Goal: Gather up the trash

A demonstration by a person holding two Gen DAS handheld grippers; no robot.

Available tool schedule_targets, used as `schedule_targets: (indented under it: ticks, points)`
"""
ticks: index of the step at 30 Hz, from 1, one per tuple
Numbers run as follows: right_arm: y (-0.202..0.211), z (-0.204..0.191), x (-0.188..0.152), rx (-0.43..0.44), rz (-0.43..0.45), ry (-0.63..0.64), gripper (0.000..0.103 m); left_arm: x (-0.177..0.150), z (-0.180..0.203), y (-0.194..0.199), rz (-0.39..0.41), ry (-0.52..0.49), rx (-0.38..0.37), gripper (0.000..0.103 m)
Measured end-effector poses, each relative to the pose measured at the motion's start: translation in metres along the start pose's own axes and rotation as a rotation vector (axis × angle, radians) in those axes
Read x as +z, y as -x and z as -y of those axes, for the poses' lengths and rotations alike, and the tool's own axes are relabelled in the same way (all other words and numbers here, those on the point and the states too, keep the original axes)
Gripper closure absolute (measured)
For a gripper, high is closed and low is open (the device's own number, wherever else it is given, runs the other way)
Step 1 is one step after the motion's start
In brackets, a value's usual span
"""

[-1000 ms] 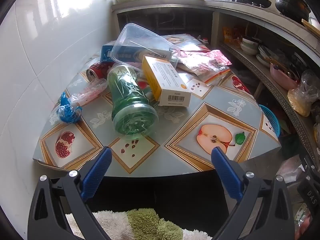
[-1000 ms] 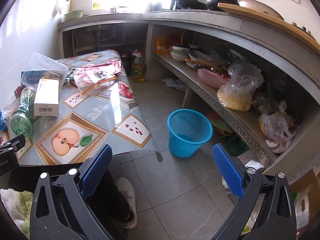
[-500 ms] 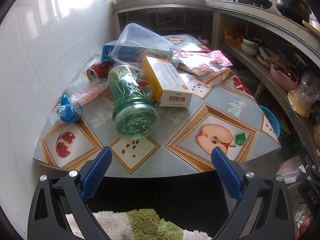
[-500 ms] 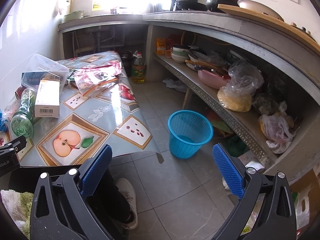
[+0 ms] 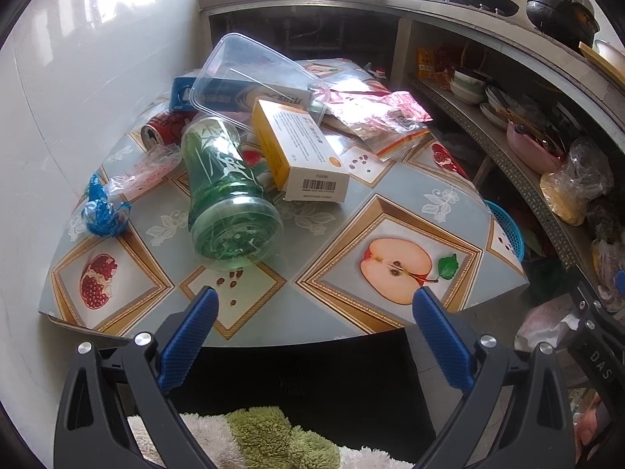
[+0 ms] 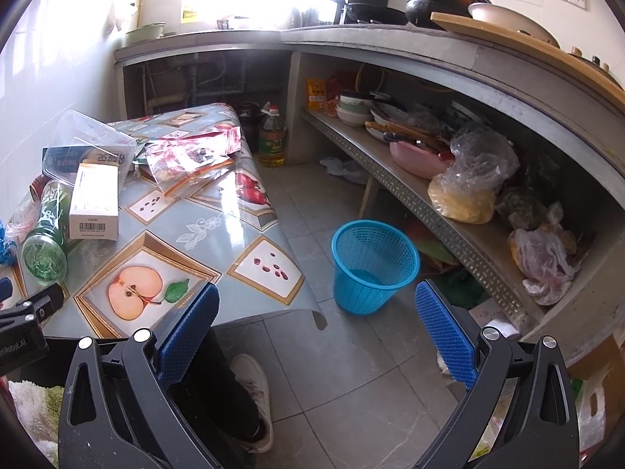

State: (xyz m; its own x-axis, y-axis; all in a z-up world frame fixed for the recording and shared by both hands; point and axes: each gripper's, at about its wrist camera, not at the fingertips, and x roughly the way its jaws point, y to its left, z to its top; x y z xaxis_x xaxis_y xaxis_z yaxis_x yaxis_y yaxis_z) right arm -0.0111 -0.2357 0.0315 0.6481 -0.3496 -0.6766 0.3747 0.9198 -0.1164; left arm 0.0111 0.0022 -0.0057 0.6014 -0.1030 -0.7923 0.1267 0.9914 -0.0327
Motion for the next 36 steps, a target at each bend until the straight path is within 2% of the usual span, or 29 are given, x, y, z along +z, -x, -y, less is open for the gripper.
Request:
schedule_targets:
  ticks: [6, 15, 21, 24, 26, 30, 33, 36]
  points:
    - [-0.006, -0.005, 0.011, 0.013, 0.011, -0.015, 0.007, 0.001, 0.007, -0.01, -0.028, -0.032, -0.103, 0.006]
    - [-0.028, -0.017, 0.028, 0.022, -0.001, -0.024, 0.007, 0.0, 0.012, -0.006, 0.015, -0.053, -0.212, 0.005]
    - [-0.04, -0.028, 0.046, 0.045, -0.018, -0.023, 0.007, 0.013, 0.01, -0.015, -0.026, -0.045, -0.311, 0.005]
    - [-0.044, -0.036, 0.061, 0.062, -0.014, -0.025, 0.007, 0.027, 0.002, -0.009, 0.022, -0.021, -0.354, 0.006]
    - [-0.048, -0.042, 0.073, 0.088, -0.017, -0.035, 0.007, 0.043, -0.012, -0.001, 0.094, 0.014, -0.357, 0.005]
    - [-0.051, -0.059, 0.096, 0.129, 0.004, -0.031, 0.007, 0.082, -0.057, 0.02, 0.29, 0.072, -0.332, 0.006]
    - [-0.057, -0.079, 0.108, 0.205, -0.014, -0.017, 0.007, 0.103, -0.1, 0.033, 0.378, 0.043, -0.171, 0.006]
    - [-0.062, -0.103, 0.109, 0.283, -0.041, 0.004, 0.007, 0.107, -0.147, 0.038, 0.392, 0.046, 0.032, 0.006]
